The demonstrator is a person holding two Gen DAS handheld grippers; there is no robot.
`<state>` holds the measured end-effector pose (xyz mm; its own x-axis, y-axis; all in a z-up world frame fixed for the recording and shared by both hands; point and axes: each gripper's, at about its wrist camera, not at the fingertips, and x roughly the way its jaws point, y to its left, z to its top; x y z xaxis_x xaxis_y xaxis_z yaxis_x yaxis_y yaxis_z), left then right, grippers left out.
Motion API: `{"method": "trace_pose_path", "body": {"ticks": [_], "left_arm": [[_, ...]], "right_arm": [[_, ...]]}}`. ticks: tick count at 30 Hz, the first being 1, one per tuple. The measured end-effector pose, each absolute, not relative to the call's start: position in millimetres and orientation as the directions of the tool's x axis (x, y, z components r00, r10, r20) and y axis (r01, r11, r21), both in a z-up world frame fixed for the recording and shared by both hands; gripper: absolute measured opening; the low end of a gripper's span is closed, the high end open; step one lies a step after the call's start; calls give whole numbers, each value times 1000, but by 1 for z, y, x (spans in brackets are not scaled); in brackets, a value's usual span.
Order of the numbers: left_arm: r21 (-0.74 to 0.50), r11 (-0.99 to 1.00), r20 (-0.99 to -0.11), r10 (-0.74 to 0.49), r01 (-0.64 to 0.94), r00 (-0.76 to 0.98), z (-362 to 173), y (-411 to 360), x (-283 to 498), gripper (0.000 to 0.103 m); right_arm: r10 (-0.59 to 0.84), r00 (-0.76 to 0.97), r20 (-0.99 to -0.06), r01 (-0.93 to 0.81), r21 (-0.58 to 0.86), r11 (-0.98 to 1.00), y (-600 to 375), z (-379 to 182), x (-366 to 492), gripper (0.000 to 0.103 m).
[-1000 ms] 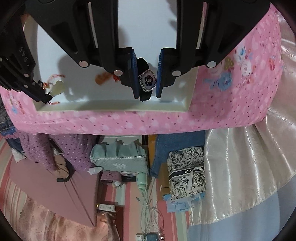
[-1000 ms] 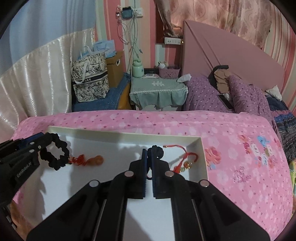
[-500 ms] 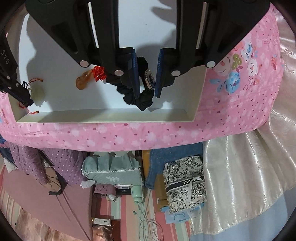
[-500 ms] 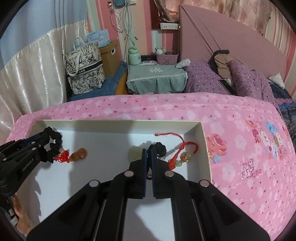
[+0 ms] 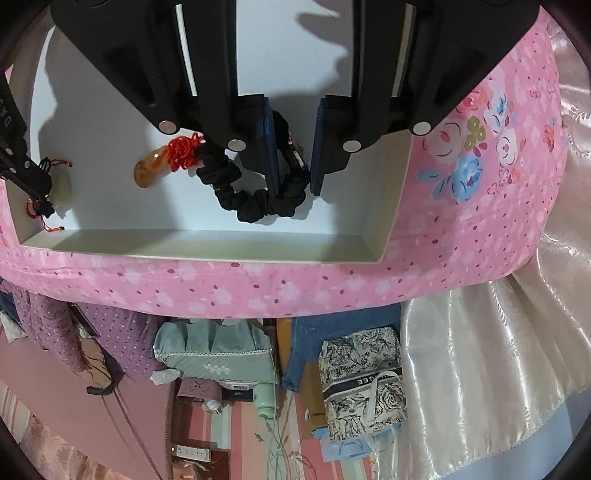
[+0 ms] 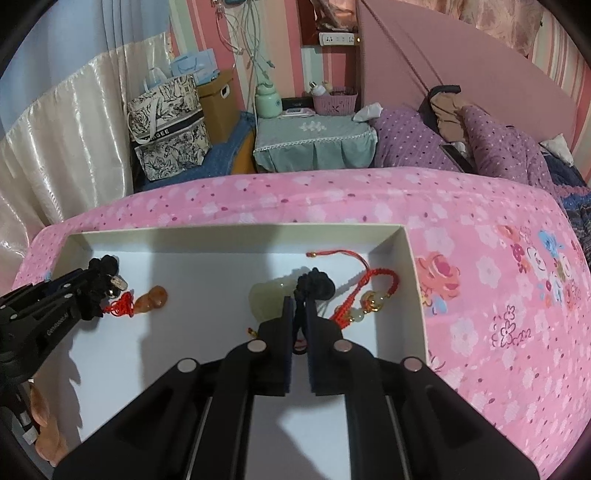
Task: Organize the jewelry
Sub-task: 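Carry the scrunchie and cord over the tray and release them inside, then withdraw both open tools from the tray toward the remaining jewelry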
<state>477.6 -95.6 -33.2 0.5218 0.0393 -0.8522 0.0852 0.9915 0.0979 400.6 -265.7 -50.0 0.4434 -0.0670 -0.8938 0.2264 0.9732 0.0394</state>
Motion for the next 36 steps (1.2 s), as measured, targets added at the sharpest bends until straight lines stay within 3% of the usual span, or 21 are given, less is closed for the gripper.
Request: {"method": "trace_pose_path", "body": {"ticks": [9, 10, 12, 13, 17, 22, 28, 30, 33, 36], "left_arm": [[126, 989, -823, 63, 72, 564, 6, -97, 459, 48], [136, 988, -813, 71, 69, 578, 14, -97, 455, 55], [142, 988, -796, 77, 61, 601, 27, -96, 447, 65], [142, 988, -789, 78, 57, 609, 33, -95, 444, 69], [136, 989, -774, 72, 53, 629, 53, -88, 428, 71], [69, 997, -752, 25, 41, 659, 74, -69, 398, 86], [20, 998, -733, -31, 67, 680, 82, -50, 349, 90], [11, 998, -722, -38, 67, 691, 85, -44, 331, 93], [8, 997, -701, -49, 76, 712, 89, -38, 302, 100], [29, 995, -682, -52, 98, 729, 89, -33, 269, 100]], "right_arm": [[-56, 456, -888, 221, 51, 974, -267, -35, 393, 9], [-55, 460, -886, 218, 53, 975, -266, -32, 392, 14], [-90, 486, -870, 227, 26, 974, -264, -23, 388, 60], [-113, 504, -856, 232, 8, 973, -262, -18, 385, 63], [-104, 514, -851, 223, 16, 975, -261, -5, 377, 62], [-130, 553, -823, 232, 3, 973, -265, 22, 350, 64], [-196, 587, -786, 256, -50, 965, -266, 46, 304, 72], [-206, 598, -775, 269, -48, 962, -268, 53, 284, 79], [-200, 611, -766, 281, -27, 959, -271, 62, 256, 79], [-194, 616, -764, 279, -19, 960, -271, 67, 231, 80]]}}
